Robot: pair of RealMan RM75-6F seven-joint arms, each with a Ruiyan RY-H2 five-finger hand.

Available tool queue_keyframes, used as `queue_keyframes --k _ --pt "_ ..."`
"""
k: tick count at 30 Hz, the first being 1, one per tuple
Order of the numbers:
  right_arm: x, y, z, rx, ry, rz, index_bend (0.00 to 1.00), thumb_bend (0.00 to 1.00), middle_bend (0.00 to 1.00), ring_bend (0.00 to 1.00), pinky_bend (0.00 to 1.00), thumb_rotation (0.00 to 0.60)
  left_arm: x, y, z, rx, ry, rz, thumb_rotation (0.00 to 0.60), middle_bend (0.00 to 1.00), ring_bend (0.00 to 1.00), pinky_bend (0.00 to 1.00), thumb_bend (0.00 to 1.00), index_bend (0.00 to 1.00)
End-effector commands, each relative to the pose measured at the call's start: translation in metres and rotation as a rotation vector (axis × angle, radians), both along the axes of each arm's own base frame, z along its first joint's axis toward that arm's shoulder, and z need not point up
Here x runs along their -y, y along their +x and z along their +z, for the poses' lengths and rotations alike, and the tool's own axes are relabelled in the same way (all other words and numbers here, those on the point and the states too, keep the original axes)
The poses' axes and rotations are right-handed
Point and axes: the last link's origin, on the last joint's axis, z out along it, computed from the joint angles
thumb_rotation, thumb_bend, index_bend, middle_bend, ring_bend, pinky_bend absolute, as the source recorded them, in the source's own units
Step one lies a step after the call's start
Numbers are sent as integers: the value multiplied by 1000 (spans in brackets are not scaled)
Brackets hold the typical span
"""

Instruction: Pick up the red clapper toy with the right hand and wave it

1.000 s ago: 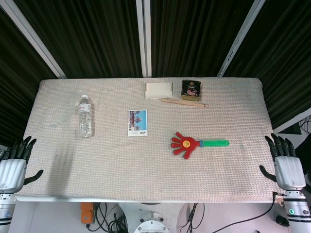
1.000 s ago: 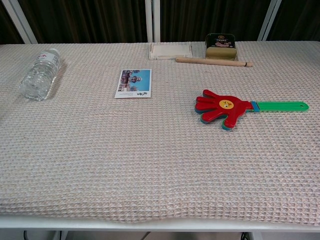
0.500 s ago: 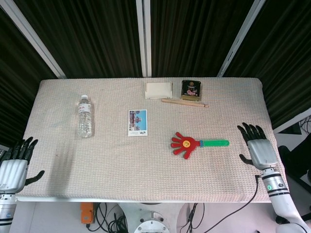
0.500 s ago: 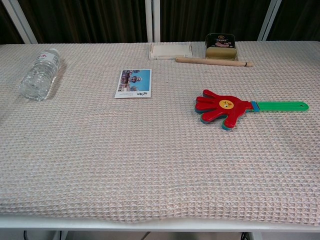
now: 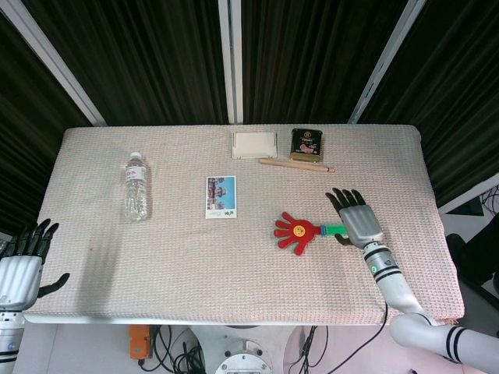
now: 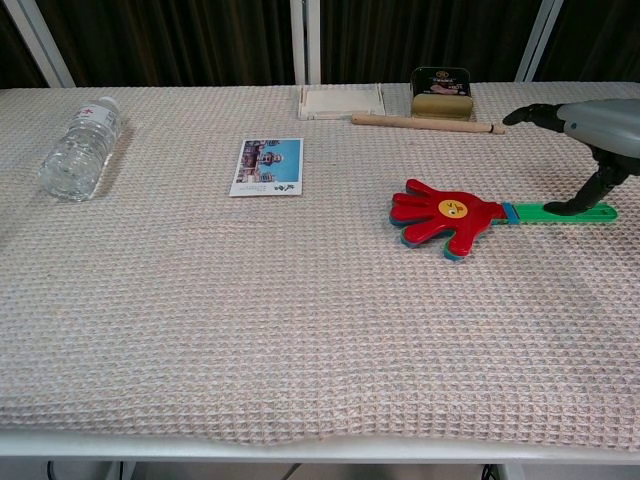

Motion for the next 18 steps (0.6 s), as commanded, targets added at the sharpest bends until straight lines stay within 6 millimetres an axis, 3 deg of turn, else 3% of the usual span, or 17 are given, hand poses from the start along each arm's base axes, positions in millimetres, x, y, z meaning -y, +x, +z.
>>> queue_keyframes --k 1,18 --pt "-1 2 -9 -10 21 1 51 175 0 0 0 600 0 0 0 1 0 1 600 5 0 0 157 38" --pt "7 15 -41 57 64 -26 196 176 13 0 0 600 2 -3 5 10 10 2 600 5 0 0 157 38"
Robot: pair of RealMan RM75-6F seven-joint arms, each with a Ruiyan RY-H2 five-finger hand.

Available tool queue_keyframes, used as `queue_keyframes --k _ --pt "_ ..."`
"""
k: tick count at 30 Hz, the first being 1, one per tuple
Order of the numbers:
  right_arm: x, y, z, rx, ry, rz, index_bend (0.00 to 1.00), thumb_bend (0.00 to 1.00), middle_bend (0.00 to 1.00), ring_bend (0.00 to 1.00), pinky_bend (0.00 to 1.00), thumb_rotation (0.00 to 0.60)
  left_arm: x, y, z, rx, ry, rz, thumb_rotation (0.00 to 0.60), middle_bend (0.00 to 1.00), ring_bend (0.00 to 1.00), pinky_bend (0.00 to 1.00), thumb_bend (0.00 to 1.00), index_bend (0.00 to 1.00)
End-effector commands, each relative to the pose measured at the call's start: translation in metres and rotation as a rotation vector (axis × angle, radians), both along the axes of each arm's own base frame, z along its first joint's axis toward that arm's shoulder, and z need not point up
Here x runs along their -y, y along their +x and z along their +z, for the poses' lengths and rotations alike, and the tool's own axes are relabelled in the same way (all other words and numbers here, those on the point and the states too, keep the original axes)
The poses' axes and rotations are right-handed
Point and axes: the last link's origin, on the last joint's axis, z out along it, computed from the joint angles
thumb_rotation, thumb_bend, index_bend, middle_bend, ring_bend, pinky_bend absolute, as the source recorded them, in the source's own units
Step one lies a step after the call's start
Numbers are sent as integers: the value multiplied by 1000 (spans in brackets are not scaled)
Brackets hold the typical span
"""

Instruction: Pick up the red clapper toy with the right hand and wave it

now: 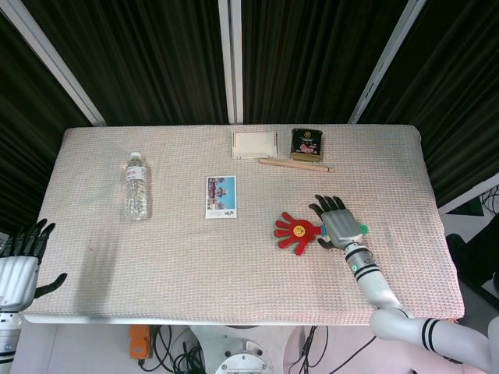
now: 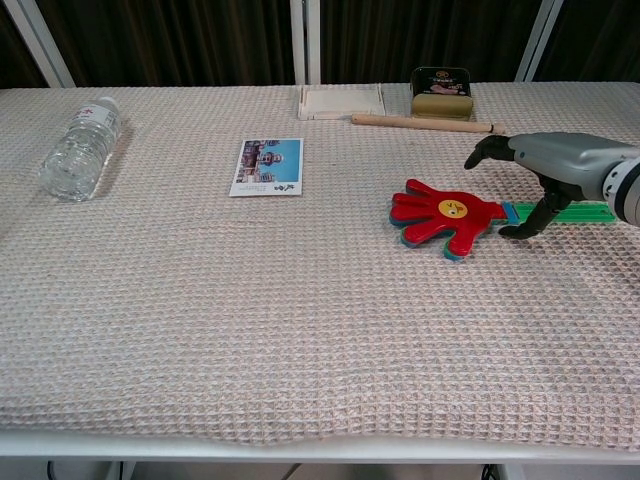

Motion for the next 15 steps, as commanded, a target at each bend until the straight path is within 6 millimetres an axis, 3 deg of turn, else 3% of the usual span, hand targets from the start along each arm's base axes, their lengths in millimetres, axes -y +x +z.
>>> queue_keyframes --k 1,15 --pt "1 2 -3 4 1 5 209 176 16 0 0 600 0 -1 1 0 1 1 600 5 0 0 157 38" --pt "3 5 -8 12 -13 14 404 213 54 0 0 600 2 -3 3 2 4 3 600 5 0 0 158 38"
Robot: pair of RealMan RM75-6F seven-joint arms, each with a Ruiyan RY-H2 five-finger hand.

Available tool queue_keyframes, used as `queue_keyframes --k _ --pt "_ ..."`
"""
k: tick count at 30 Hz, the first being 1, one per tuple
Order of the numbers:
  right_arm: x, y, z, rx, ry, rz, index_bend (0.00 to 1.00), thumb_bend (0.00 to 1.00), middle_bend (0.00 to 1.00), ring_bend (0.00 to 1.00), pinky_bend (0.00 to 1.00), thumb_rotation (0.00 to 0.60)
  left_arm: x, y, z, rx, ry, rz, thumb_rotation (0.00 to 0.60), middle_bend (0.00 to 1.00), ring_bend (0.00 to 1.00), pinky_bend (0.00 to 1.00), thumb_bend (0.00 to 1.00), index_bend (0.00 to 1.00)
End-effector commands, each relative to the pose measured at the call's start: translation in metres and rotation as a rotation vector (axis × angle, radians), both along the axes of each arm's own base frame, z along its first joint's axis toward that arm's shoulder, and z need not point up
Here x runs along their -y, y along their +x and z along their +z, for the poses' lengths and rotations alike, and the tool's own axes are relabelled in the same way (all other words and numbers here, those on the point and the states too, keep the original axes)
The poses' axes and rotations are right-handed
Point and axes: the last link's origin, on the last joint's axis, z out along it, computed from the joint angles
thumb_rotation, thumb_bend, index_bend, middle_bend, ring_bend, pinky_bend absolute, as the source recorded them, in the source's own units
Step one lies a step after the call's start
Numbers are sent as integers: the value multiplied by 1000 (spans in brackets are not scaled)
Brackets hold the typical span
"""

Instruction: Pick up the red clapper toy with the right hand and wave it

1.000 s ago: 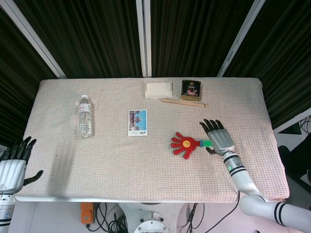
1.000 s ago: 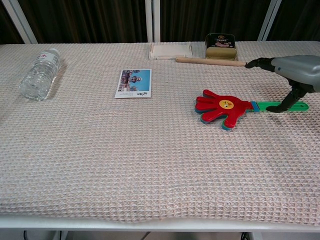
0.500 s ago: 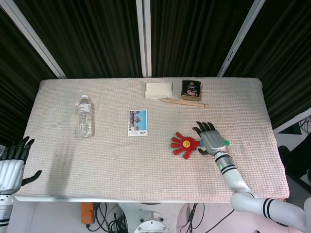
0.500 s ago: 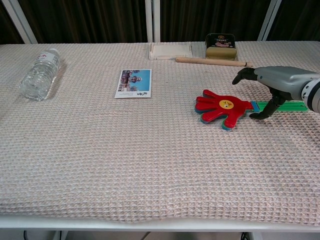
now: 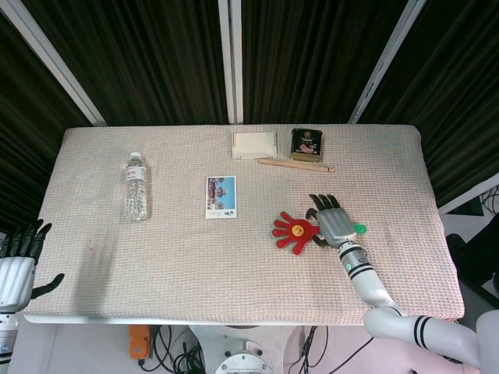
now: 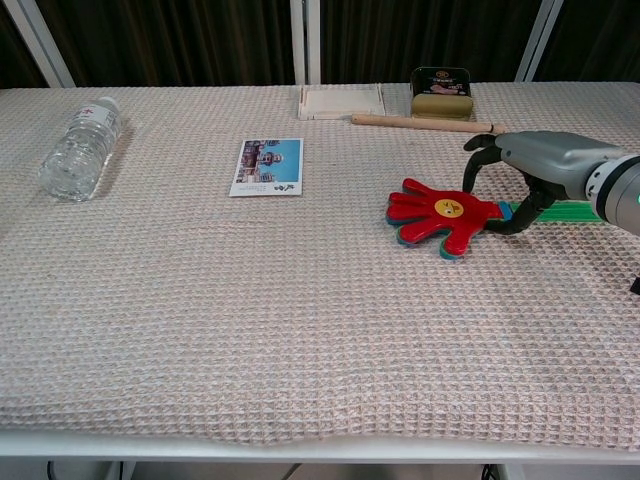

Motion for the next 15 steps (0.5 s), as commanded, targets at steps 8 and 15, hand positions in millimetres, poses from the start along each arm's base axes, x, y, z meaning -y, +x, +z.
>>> queue_keyframes --k 8,15 --pt "-1 -2 -1 -1 -8 -4 496 216 76 0 0 600 0 0 -1 0 -6 0 600 5 0 0 158 38" --pt "-2 -3 2 23 -43 1 601 236 128 0 0 600 0 1 -2 -1 -10 0 600 5 0 0 158 38"
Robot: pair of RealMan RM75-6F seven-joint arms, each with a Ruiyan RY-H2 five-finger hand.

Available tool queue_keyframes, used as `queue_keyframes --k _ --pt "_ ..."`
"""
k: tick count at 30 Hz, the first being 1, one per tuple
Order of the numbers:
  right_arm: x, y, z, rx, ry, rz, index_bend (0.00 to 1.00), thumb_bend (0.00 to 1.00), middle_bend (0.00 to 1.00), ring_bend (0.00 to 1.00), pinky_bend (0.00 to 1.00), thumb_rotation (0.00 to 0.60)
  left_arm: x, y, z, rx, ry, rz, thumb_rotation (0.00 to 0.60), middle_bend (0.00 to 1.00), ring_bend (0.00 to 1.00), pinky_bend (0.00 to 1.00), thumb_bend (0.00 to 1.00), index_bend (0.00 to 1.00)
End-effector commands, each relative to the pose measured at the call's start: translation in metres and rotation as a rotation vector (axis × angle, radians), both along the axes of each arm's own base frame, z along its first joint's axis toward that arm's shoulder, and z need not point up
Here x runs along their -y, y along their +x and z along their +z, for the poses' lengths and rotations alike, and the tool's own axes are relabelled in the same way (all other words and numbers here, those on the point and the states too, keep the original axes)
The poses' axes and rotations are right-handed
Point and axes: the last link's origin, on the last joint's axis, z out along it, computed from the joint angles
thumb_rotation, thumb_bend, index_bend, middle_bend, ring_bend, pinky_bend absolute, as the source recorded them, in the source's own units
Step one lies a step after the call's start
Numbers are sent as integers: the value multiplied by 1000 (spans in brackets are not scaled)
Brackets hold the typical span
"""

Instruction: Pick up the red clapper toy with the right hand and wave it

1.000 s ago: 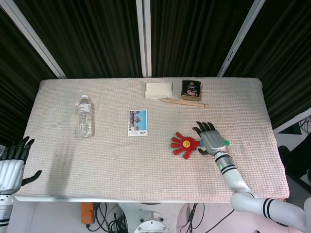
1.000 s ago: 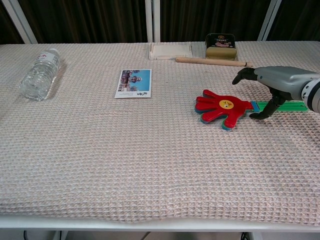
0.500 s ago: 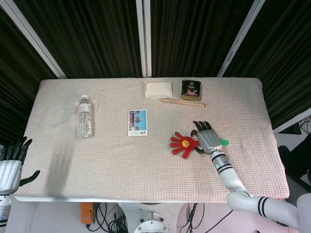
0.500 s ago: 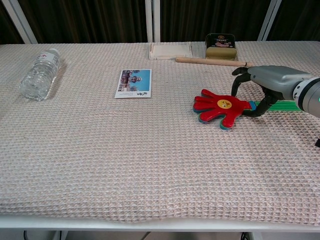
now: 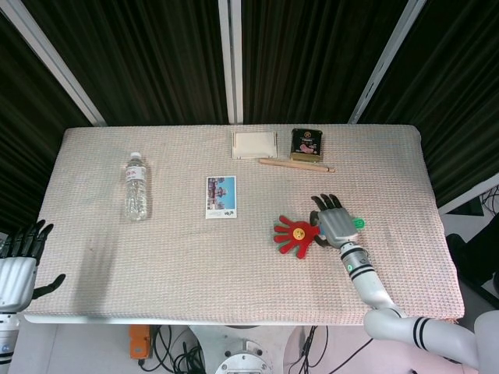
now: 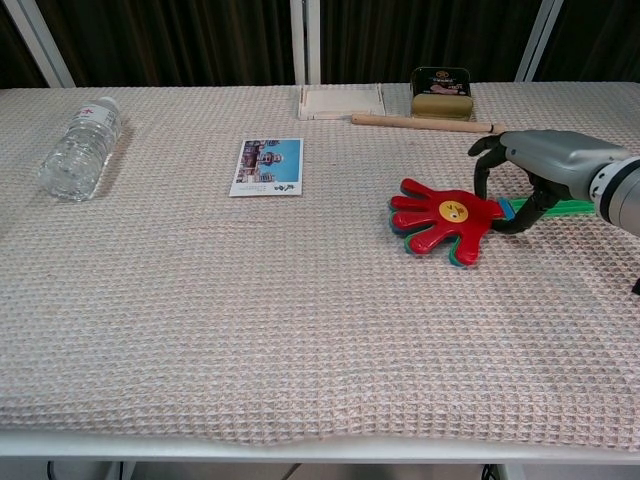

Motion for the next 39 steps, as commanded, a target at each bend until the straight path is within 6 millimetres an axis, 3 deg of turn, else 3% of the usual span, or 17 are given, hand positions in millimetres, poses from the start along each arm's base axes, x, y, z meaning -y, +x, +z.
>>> queue_keyframes --k 1,7,12,17,26,30,39 --pt "0 -1 1 11 -18 1 620 245 144 0 0 600 0 0 0 0 -2 1 600 5 0 0 158 38" --pt "-3 -2 2 38 -35 2 706 296 296 22 18 600 0 0 -1 0 -7 2 600 5 0 0 157 38" --pt "-6 1 7 105 -67 18 801 339 461 202 296 600 0 1 -1 2 -6 1 600 5 0 0 158 38" --pt "-10 6 14 211 -95 48 857 383 565 367 495 600 0 1 -1 6 -7 -4 600 5 0 0 158 38" --pt "-14 10 25 327 -142 77 880 419 656 519 714 600 -1 2 -2 11 -9 -12 600 5 0 0 157 38" --pt "-14 10 26 367 -146 72 896 432 711 643 832 600 0 2 -2 11 -9 -12 600 5 0 0 157 38" --pt "-16 22 42 574 -181 70 935 444 770 734 917 600 0 2 -1 13 -9 -11 600 5 0 0 158 38"
